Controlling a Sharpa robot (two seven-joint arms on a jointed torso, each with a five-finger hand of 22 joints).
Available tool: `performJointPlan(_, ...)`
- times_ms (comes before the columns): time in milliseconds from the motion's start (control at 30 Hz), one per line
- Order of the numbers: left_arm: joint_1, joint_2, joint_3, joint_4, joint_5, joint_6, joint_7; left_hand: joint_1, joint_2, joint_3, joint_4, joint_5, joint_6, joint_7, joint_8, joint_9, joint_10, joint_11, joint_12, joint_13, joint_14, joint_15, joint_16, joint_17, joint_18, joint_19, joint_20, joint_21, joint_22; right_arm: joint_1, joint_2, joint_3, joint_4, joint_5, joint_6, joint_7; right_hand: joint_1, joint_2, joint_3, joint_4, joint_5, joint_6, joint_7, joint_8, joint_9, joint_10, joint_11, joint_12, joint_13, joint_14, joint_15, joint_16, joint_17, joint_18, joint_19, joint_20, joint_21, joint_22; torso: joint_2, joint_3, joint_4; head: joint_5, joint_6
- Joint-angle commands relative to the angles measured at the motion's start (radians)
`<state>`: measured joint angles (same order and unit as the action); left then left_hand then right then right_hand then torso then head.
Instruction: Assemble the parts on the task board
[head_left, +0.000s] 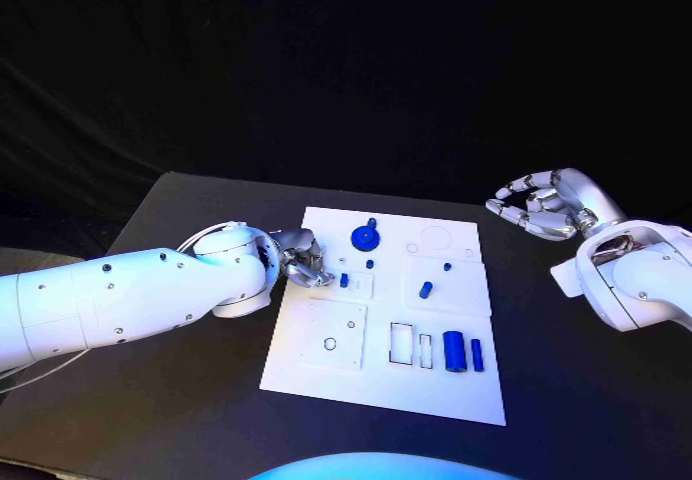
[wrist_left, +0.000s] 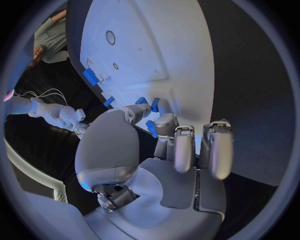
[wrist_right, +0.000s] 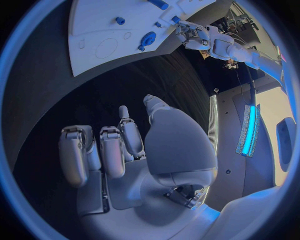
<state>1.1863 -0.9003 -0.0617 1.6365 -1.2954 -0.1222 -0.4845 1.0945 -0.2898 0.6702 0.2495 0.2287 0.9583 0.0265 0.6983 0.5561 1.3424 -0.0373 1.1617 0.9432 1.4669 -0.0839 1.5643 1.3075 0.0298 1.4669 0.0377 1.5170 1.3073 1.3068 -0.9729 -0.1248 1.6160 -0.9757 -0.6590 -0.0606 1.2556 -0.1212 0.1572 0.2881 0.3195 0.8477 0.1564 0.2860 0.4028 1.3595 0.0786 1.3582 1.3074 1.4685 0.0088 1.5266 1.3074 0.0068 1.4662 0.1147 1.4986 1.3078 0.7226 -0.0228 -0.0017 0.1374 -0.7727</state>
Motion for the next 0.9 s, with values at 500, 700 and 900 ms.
performJointPlan(500,-0.004,0.004,-0.003,-0.007,0.008,0.022,-0.030,-0.002,0.008,-0.026,0.031,0.002,0.005,0.005,-0.011,-0.002,0.004,-0.001,0.000,-0.001,0.104,-0.006,0.006,0.263,-0.008,0.041,-0.007,0.005,0.190,0.000,0.000,0.000,0.001,-0.009,-0.003,0.006,-0.005,0.000,-0.005,0.002,0.004,0.004,-0.001,0.004,0.001,-0.002,-0.005,-0.004,0.012,0.075,-0.008,-0.005,0.145,0.015,0.054,-0.007,-0.003,0.209,0.001,-0.0001,0.0001,-0.003,0.006)
performJointPlan(700,-0.004,0.005,-0.003,-0.008,0.009,0.015,-0.032,-0.045,0.025,-0.065,0.044,0.002,0.010,0.009,-0.021,-0.002,0.005,0.003,0.000,0.003,0.104,-0.003,0.006,0.263,-0.008,0.041,-0.006,0.005,0.191,0.000,0.000,0.000,0.001,-0.009,-0.003,0.007,-0.005,0.000,-0.005,0.002,0.004,0.004,-0.001,0.004,0.001,-0.002,-0.005,-0.004,0.012,0.075,-0.008,-0.005,0.145,0.015,0.054,-0.007,-0.003,0.209,0.000,0.0000,-0.0003,-0.003,0.006)
performJointPlan(900,-0.004,0.005,-0.002,-0.009,0.010,0.008,-0.033,-0.078,0.041,-0.115,0.045,0.005,0.014,0.009,-0.028,-0.002,0.006,0.003,0.001,0.006,0.104,-0.002,0.006,0.263,-0.008,0.041,-0.006,0.005,0.191,0.000,-0.001,0.000,0.001,-0.009,-0.003,0.007,-0.005,0.000,-0.005,0.002,0.004,0.004,-0.001,0.004,0.001,-0.002,-0.005,-0.004,0.012,0.075,-0.008,-0.005,0.145,0.015,0.054,-0.007,-0.003,0.209,0.000,-0.0007,-0.0003,-0.003,0.006)
